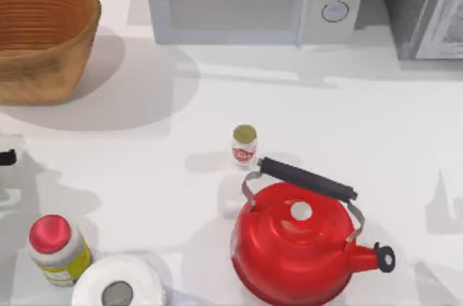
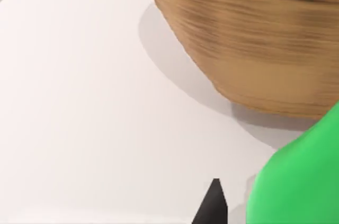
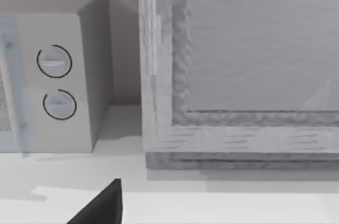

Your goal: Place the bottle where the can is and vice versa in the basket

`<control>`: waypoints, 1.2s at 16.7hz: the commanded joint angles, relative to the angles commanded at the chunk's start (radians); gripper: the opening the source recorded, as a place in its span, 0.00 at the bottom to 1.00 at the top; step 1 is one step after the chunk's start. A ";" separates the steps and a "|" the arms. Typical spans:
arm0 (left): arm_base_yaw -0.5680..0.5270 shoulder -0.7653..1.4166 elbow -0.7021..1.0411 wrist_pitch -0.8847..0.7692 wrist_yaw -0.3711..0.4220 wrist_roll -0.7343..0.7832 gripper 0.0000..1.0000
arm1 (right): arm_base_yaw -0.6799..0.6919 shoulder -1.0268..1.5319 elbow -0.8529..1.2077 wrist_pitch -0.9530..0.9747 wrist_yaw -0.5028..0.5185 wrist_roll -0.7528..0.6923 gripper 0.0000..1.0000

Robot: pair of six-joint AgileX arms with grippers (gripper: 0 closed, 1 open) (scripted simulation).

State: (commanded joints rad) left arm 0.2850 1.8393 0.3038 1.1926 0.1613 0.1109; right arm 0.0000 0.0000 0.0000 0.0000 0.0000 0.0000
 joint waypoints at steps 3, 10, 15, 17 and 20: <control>0.105 -0.062 0.112 -0.194 -0.052 0.019 0.00 | 0.000 0.000 0.000 0.000 0.000 0.000 1.00; 0.163 -0.243 0.471 -0.703 -0.120 0.026 0.00 | 0.000 0.000 0.000 0.000 0.000 0.000 1.00; -0.031 -0.313 0.743 -1.034 -0.078 -0.017 0.00 | 0.000 0.000 0.000 0.000 0.000 0.000 1.00; -0.112 -0.328 0.829 -1.127 -0.058 -0.037 0.00 | 0.000 0.000 0.000 0.000 0.000 0.000 1.00; -0.181 -0.340 0.898 -1.197 -0.040 -0.054 0.00 | 0.000 0.000 0.000 0.000 0.000 0.000 1.00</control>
State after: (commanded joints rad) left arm 0.1042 1.4989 1.2016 -0.0048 0.1212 0.0569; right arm 0.0000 0.0000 0.0000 0.0000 0.0000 0.0000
